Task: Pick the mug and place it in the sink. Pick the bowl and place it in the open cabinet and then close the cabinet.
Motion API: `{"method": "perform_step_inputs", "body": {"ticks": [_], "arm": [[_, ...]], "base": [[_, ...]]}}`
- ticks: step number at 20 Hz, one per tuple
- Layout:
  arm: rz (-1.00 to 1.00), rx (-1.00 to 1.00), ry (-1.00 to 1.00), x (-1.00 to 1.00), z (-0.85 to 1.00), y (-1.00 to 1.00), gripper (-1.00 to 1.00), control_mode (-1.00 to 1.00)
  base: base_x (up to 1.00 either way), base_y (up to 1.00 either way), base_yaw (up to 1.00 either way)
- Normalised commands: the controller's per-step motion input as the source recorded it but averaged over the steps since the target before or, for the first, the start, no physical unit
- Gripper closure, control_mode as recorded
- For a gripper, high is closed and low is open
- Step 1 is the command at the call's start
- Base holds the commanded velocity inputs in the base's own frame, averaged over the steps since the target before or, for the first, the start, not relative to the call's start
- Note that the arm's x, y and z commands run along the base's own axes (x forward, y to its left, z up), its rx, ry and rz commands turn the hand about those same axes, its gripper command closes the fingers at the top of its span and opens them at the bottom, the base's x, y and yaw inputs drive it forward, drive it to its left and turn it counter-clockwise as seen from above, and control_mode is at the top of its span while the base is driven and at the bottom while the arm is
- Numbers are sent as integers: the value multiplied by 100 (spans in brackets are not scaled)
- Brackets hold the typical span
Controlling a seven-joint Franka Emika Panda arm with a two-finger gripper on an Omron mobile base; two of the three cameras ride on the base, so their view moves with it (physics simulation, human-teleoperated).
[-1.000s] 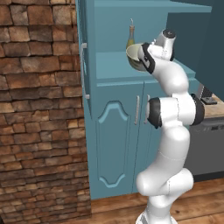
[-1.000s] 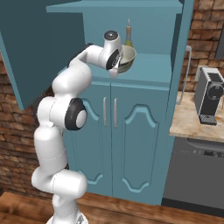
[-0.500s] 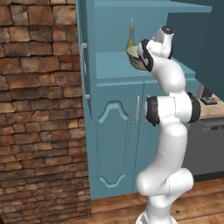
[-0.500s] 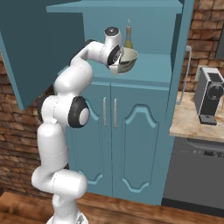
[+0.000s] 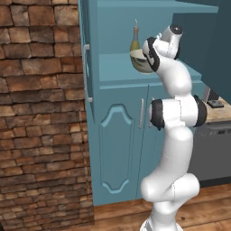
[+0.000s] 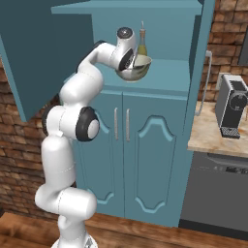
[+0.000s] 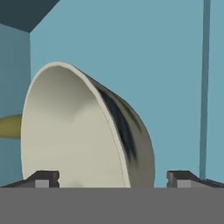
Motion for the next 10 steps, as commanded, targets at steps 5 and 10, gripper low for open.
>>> {"method": "perform_step_inputs", "body": {"ticks": [5, 10], "arm": [[0, -3, -12, -15, 11, 0, -100, -100], [0, 0, -21, -65, 36, 0, -100, -100]], "base": [[0, 0, 0], [0, 0, 0]]}}
